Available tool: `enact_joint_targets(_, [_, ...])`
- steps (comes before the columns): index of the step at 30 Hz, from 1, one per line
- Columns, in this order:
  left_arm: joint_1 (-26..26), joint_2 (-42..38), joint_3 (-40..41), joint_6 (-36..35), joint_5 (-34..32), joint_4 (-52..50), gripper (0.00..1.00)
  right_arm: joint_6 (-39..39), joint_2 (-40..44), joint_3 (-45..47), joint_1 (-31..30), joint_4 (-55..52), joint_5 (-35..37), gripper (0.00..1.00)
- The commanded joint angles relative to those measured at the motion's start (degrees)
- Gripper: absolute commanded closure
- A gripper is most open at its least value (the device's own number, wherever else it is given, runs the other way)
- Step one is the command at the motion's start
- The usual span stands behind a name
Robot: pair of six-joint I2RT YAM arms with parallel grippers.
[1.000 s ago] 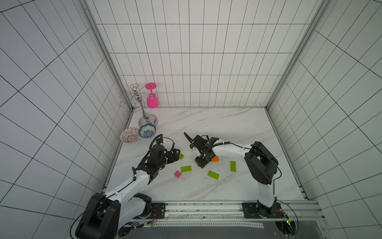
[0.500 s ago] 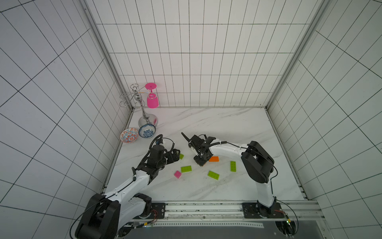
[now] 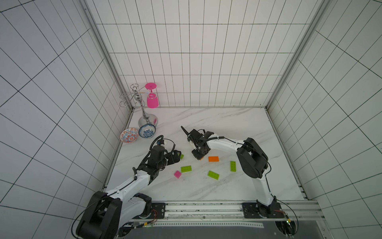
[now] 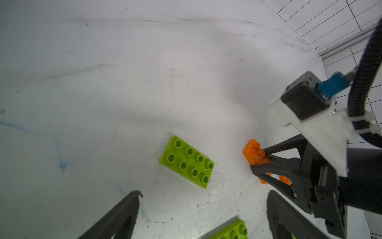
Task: Assemble a small pinwheel with lego
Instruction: Move the lego brick at the center of the board, then assemble the lego brick at the center of the board.
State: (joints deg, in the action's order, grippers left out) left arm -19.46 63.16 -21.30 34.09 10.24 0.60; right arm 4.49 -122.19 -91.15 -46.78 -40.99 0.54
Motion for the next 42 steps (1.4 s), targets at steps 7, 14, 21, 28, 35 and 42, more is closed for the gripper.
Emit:
enact_joint_targets(7, [-2.6, 3.1, -2.4, -1.1, -0.1, 3.4, 0.03, -5.1, -4.9, -2.7, 4.2, -4.4, -0.9, 0.65])
enact_joint_targets(14, [-3.8, 1.6, -2.5, -1.5, -1.2, 3.6, 0.03, -4.4, -2.0, -5.8, 4.0, -4.4, -6.9, 0.45])
enact_joint_targets(21, [-6.9, -1.4, -2.8, -4.5, -0.7, 2.8, 0.03, -2.9, 9.8, 4.3, 7.2, -0.4, -7.9, 0.4])
enact_joint_targets(28, [-16.6, 3.1, -3.0, -3.9, -0.6, 7.5, 0.03, -2.1, 15.8, 16.7, 13.9, 4.6, -12.5, 0.24])
enact_joint_targets(35, [-17.2, 4.2, -3.3, -4.0, 0.3, 7.9, 0.03, -1.5, 13.1, 18.0, 15.6, 5.5, -20.9, 0.08])
enact_joint_targets(42, [-17.0, 2.2, -3.3, -5.2, -2.7, 5.0, 0.03, -0.7, 12.7, 20.1, 15.4, 5.1, -22.3, 0.15])
